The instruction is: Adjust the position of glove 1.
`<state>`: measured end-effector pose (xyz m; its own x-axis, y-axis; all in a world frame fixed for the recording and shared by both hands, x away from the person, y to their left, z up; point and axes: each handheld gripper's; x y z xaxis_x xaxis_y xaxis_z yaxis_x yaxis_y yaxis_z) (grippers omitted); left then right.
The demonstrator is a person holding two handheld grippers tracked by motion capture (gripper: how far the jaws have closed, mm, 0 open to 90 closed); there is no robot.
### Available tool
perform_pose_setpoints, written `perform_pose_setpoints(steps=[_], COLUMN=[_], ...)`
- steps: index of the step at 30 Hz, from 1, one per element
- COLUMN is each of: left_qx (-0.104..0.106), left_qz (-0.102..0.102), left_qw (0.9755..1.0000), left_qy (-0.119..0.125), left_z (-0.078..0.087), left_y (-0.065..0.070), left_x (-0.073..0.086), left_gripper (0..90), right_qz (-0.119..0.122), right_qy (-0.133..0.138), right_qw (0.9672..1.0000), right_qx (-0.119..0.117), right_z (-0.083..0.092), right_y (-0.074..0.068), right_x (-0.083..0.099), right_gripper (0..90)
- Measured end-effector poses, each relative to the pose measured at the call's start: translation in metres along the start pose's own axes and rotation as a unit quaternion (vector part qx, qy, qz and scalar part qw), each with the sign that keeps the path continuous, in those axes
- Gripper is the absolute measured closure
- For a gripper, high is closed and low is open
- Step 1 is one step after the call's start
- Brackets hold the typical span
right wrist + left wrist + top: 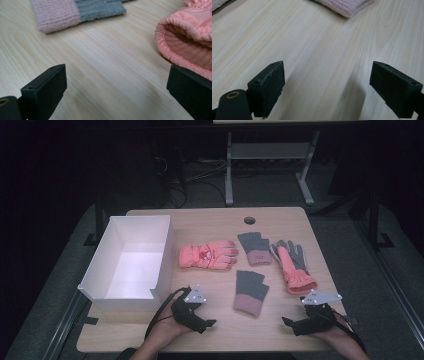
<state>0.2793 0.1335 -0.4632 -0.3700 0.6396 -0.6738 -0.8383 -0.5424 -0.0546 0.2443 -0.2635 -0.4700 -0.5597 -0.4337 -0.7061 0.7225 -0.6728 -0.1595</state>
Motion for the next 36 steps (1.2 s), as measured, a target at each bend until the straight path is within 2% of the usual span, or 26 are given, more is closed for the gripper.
perform_pose_setpoints(steps=[1,5,8,11,12,17,21,25,26,31,33,36], left_qx=[0.003,0.012,0.015,0.016,0.024,0.025,0.031,0.039,0.046,0.044,0.051,0.059], left_qz=[0.011,0.033,0.041,0.045,0.051,0.040,0.028,0.033,0.038,0.029,0.029,0.015], left_qw=[0.9999,0.9993,0.9990,0.9988,0.9982,0.9982,0.9988,0.9984,0.9980,0.9984,0.9980,0.9979], left_qy=[0.005,0.008,0.009,0.011,0.021,0.037,0.025,0.024,0.020,0.019,0.021,0.022], left_z=[0.001,0.003,0.006,0.008,0.009,0.011,0.007,0.003,0.001,-0.008,-0.013,-0.021], left_y=[-0.001,-0.005,-0.007,-0.009,-0.010,-0.010,-0.007,-0.008,-0.008,-0.004,-0.002,0.000], left_x=[0.000,0.000,-0.003,-0.007,-0.011,-0.023,-0.033,-0.040,-0.046,-0.061,-0.067,-0.076], left_gripper=[12.9,15.3,23.2,35.7,39.7,60.6,75.6,89.2,89.6,89.7,89.7,89.7], right_qz=[-0.001,-0.002,-0.009,-0.009,-0.008,-0.010,-0.008,-0.010,-0.010,-0.005,-0.009,-0.009], right_qy=[0.001,0.002,0.008,0.004,0.002,0.007,0.007,0.007,0.007,0.007,0.007,0.010], right_qw=[1.0000,1.0000,0.9999,0.9999,0.9999,0.9999,0.9999,0.9999,0.9999,0.9999,0.9999,0.9999], right_qx=[0.000,-0.001,-0.006,-0.010,-0.011,-0.004,-0.002,-0.003,-0.004,-0.005,-0.003,-0.004], right_z=[0.000,0.000,0.001,0.001,0.000,0.003,0.004,0.003,0.003,0.003,0.004,0.005], right_y=[0.000,0.001,0.000,0.000,-0.001,-0.001,-0.004,-0.005,-0.005,-0.004,-0.004,-0.003], right_x=[0.000,0.000,0.000,0.000,0.000,0.000,0.000,0.000,0.000,0.001,0.001,0.001], right_gripper=[2.5,2.5,2.5,2.5,2.5,2.5,2.5,2.5,2.5,2.5,2.5,2.5])
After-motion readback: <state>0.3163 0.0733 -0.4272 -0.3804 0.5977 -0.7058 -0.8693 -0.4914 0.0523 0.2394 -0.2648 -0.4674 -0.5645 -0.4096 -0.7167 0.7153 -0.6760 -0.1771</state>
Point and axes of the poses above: each handheld gripper's, and its own axes: z roughly backward along the jaws, x roughly out of its underside, y roughly to its right, and after that the axes turned 10 degrees about -x, right-handed
